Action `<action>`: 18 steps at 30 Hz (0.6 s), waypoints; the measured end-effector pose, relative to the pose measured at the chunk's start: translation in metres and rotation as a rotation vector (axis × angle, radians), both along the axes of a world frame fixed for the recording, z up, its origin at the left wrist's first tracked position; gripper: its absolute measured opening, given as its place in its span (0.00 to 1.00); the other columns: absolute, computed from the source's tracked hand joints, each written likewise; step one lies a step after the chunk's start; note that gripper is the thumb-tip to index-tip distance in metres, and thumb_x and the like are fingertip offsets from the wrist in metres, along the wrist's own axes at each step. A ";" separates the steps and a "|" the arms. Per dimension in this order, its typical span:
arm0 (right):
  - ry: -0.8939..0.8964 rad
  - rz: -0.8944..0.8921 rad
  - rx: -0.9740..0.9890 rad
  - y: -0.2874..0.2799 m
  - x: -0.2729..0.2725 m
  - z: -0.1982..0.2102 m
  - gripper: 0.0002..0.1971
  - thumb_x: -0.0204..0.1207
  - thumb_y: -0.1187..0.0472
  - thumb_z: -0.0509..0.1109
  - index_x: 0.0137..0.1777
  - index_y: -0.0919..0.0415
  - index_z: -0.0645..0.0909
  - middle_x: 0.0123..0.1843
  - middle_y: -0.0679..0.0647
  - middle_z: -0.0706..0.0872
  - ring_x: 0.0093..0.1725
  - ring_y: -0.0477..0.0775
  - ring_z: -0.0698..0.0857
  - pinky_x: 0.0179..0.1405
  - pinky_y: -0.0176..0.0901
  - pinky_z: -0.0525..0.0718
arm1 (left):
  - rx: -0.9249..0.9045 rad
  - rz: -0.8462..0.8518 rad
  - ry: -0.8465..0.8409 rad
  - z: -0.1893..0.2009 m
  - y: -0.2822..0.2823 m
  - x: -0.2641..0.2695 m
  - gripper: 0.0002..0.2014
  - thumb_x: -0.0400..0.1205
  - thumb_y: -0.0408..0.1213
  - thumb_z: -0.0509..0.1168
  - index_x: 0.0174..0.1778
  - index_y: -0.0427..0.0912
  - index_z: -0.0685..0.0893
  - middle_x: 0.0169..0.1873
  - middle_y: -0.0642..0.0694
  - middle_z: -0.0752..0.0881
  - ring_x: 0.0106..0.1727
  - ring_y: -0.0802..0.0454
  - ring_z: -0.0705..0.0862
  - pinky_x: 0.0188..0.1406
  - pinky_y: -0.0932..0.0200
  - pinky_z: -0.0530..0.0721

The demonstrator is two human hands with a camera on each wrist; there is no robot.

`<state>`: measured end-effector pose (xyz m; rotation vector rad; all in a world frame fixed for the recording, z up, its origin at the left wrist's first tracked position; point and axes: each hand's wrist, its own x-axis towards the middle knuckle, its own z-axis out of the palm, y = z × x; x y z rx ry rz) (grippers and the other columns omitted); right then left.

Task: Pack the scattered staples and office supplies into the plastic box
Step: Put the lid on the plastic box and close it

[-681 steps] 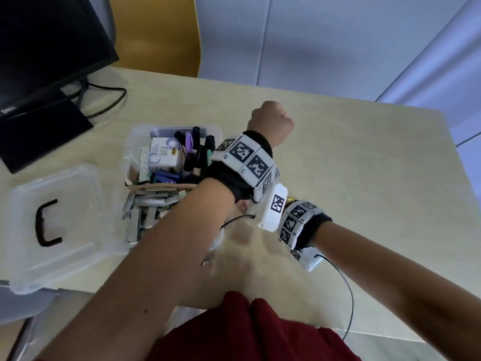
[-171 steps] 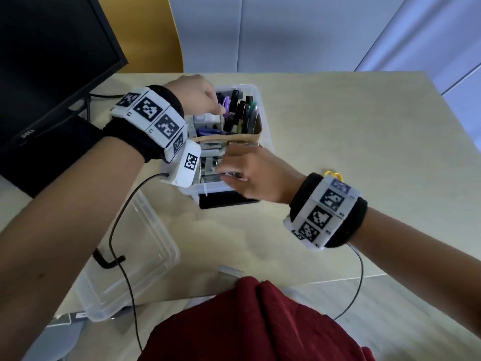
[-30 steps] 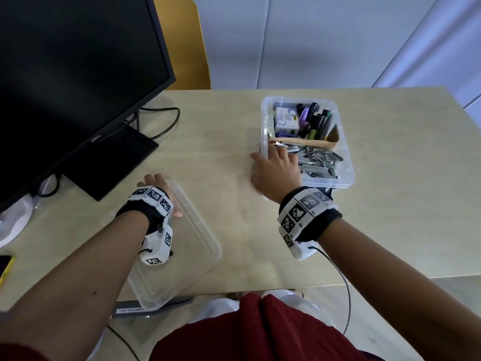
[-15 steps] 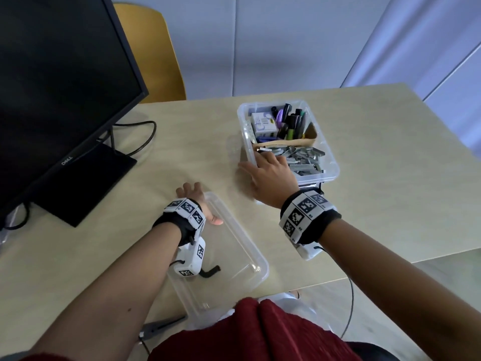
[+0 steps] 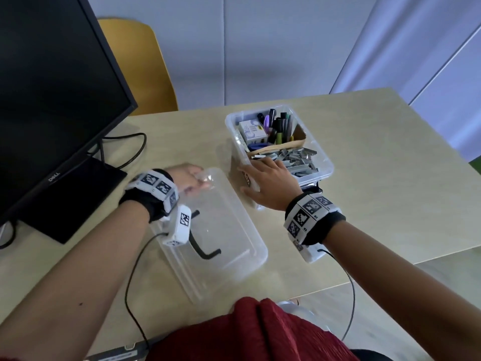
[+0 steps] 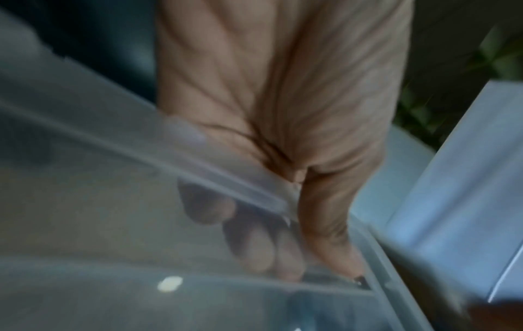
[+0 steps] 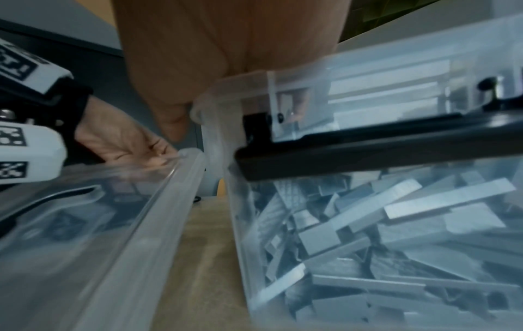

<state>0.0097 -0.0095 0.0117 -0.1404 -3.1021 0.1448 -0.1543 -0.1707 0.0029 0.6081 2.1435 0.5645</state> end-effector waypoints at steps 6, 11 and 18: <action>0.104 -0.150 -0.509 0.003 -0.006 0.015 0.24 0.81 0.50 0.60 0.74 0.60 0.68 0.69 0.57 0.77 0.70 0.59 0.70 0.70 0.58 0.68 | 0.153 -0.116 0.141 0.093 0.010 -0.038 0.06 0.82 0.34 0.62 0.40 0.40 0.74 0.30 0.45 0.75 0.29 0.54 0.76 0.27 0.68 0.78; 0.255 -0.133 -0.984 0.005 -0.018 0.041 0.19 0.82 0.59 0.62 0.70 0.65 0.68 0.49 0.55 0.83 0.51 0.50 0.81 0.57 0.45 0.79 | 0.242 -0.236 0.265 0.150 0.033 -0.039 0.06 0.80 0.36 0.64 0.38 0.47 0.75 0.33 0.43 0.77 0.34 0.49 0.76 0.31 0.65 0.78; 0.499 -0.140 -1.261 0.031 -0.030 0.077 0.09 0.82 0.71 0.56 0.60 0.65 0.71 0.33 0.54 0.77 0.28 0.41 0.81 0.35 0.39 0.83 | 0.395 -0.103 0.703 0.186 0.069 -0.024 0.10 0.80 0.44 0.67 0.41 0.41 0.79 0.30 0.49 0.75 0.30 0.58 0.73 0.31 0.62 0.69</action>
